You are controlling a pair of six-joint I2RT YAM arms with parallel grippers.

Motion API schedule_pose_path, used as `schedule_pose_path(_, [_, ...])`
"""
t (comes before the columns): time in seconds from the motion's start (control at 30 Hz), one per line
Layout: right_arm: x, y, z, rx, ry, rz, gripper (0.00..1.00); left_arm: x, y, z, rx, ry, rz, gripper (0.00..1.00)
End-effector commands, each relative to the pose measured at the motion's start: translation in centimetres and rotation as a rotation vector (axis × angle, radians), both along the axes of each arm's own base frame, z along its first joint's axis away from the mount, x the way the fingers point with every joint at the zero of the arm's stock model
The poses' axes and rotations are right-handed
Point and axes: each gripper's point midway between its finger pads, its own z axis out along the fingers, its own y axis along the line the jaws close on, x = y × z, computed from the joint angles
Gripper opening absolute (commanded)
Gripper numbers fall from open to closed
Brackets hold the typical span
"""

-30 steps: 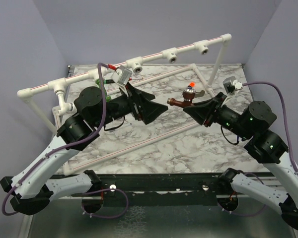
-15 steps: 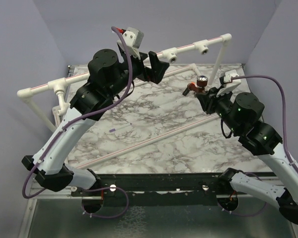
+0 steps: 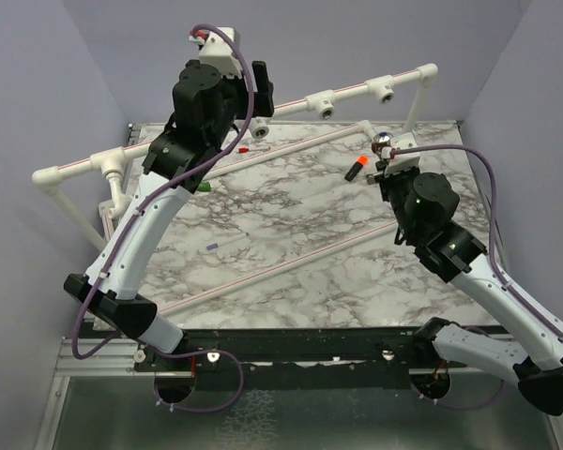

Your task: Install the water faucets

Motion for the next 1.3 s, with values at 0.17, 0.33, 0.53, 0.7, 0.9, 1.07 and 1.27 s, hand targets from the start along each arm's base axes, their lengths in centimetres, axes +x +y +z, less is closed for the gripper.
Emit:
schedule_pose_path(0.17, [3.9,-3.3,1.5,0.122,-0.118,0.034,0.01,4.6,6.1,-2.6,0.026,0.054,0.208,0.95])
schedule_pose_path(0.33, [3.7,-5.3,1.4,0.236,-0.175,0.026,0.00,6.3,7.9,-5.1,0.045,0.103,0.296,0.95])
schedule_pose_path(0.53, [2.8,-4.0,1.5,0.348,-0.209,0.125,0.01,7.9,9.0,-6.9,0.058,0.131,0.340,0.95])
schedule_pose_path(0.7, [2.5,-4.2,2.1,0.354,-0.252,0.133,0.01,8.3,9.3,-8.9,0.099,0.161,0.355,0.94])
schedule_pose_path(0.9, [3.2,-5.1,2.4,0.366,-0.291,0.120,0.00,8.2,9.5,-10.1,0.115,0.172,0.358,0.94])
schedule_pose_path(1.07, [3.8,-5.8,2.3,0.414,-0.322,0.141,0.00,8.0,9.7,-10.5,0.135,0.176,0.360,0.95])
schedule_pose_path(1.27, [4.6,-5.7,2.8,0.425,-0.379,0.195,0.01,7.9,9.7,-10.8,0.157,0.176,0.349,0.94])
